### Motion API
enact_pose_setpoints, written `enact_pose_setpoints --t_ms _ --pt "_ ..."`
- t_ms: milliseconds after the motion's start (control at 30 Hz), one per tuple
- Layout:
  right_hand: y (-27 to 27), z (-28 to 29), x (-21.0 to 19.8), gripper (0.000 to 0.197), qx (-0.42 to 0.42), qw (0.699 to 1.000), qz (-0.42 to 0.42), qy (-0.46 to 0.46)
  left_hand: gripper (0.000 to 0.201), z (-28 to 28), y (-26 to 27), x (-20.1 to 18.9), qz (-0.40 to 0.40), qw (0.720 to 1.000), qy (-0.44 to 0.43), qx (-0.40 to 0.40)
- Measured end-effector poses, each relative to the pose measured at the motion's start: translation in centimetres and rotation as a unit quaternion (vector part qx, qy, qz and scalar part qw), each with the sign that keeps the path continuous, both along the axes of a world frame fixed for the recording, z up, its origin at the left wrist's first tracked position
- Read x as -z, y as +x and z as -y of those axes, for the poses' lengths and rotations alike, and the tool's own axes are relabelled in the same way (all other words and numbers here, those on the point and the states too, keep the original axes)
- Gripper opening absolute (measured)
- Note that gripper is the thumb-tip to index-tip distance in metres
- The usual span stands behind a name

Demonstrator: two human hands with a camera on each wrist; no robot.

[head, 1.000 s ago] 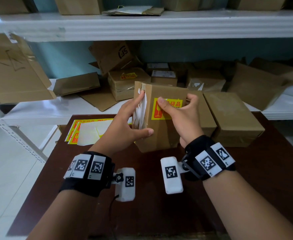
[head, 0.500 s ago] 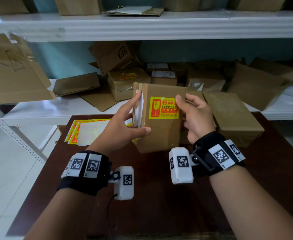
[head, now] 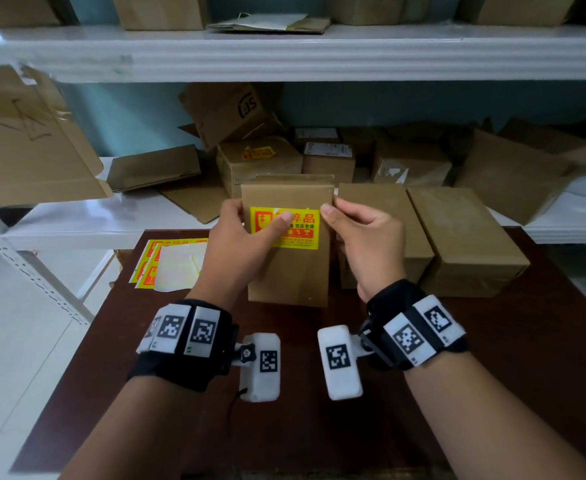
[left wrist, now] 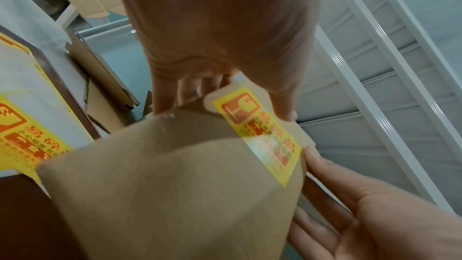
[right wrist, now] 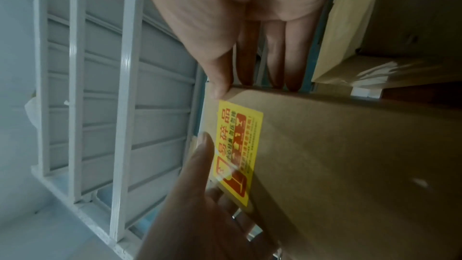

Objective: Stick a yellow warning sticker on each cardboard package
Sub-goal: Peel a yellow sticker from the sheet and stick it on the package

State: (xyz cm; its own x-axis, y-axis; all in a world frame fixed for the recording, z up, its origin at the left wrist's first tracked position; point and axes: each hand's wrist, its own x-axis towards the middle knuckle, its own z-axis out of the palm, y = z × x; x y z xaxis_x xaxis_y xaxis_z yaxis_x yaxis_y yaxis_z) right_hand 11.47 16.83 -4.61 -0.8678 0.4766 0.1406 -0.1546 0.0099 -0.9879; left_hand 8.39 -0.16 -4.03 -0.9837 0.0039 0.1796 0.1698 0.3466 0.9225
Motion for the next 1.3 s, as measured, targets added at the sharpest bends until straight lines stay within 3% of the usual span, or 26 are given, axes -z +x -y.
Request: enact_pose_setpoints --t_ms 100,233,400,633,800,933,1133,1300 --pt "-0.2 0.6 0.3 0.033 -0.002 1.0 -0.016 0.021 0.062 -0.2 -0.1 -0.3 -0.009 0.998 -0.001 -0.059" --pt "0.0 0.5 0.4 0.043 0.001 1.0 -0.02 0.023 0.051 0.0 -0.4 -0.2 -0.012 0.998 -0.004 -0.065" --pt "0.0 0.0 0.6 0.024 0.02 0.999 -0.004 0.031 0.041 -0.2 -0.3 -0.1 -0.017 0.998 -0.034 -0.051" --pt "-0.2 -0.5 1.0 0.023 0.035 0.998 0.0 0.049 0.028 -0.1 -0.8 0.3 -0.016 0.997 -0.061 -0.033" --pt "-0.4 -0.8 1.2 0.037 0.038 0.999 0.004 0.035 0.036 -0.3 -0.6 0.1 -0.007 1.0 -0.028 0.009" --pt "-0.2 -0.7 1.2 0.05 0.039 0.995 0.008 0.09 0.032 -0.3 -0.3 0.2 -0.02 0.999 0.004 0.031" --pt "0.1 -0.9 1.3 0.049 0.018 0.991 0.016 0.132 0.023 1.0 -0.5 0.2 0.011 0.998 0.014 0.062" --pt "0.3 -1.4 1.1 0.053 -0.031 0.989 0.046 0.14 0.036 1.2 -0.4 0.1 0.064 0.992 0.051 0.097"
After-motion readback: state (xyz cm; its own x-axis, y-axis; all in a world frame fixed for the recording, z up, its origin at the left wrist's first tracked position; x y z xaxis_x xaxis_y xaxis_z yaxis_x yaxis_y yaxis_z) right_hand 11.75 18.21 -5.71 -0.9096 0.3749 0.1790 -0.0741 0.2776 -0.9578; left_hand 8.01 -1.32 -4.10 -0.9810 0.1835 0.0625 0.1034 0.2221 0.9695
